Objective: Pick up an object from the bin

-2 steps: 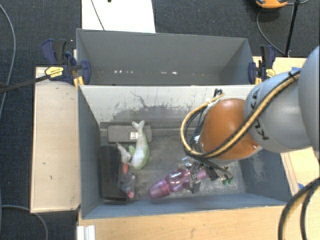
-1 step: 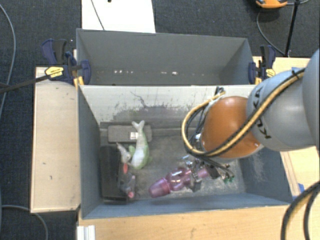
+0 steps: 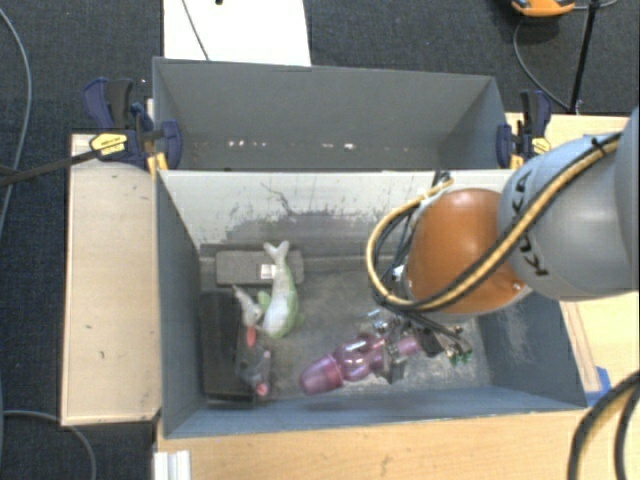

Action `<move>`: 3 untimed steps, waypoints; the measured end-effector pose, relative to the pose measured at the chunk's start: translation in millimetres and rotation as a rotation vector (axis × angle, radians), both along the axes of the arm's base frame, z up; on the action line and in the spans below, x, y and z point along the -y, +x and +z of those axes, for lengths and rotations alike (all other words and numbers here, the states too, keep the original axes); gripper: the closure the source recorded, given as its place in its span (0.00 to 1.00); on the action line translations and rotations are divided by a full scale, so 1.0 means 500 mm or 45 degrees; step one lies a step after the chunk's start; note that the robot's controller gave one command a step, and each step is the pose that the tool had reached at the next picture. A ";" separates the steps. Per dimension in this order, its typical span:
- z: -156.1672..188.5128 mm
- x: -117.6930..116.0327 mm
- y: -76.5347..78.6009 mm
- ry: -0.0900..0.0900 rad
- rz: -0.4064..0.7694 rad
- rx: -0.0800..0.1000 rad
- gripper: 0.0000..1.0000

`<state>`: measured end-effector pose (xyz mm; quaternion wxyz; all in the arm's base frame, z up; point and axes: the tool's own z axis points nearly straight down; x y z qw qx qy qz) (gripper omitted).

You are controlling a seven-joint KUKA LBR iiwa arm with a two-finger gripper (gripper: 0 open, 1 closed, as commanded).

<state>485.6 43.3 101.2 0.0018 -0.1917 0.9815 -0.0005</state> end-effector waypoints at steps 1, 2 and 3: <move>0.041 0.000 -0.002 0.000 0.000 -0.003 1.00; 0.073 0.000 0.002 0.001 -0.001 0.004 1.00; 0.099 0.000 0.002 0.001 -0.001 0.005 1.00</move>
Offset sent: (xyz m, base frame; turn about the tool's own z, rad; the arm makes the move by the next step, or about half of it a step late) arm -0.0001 0.0001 0.0235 0.0000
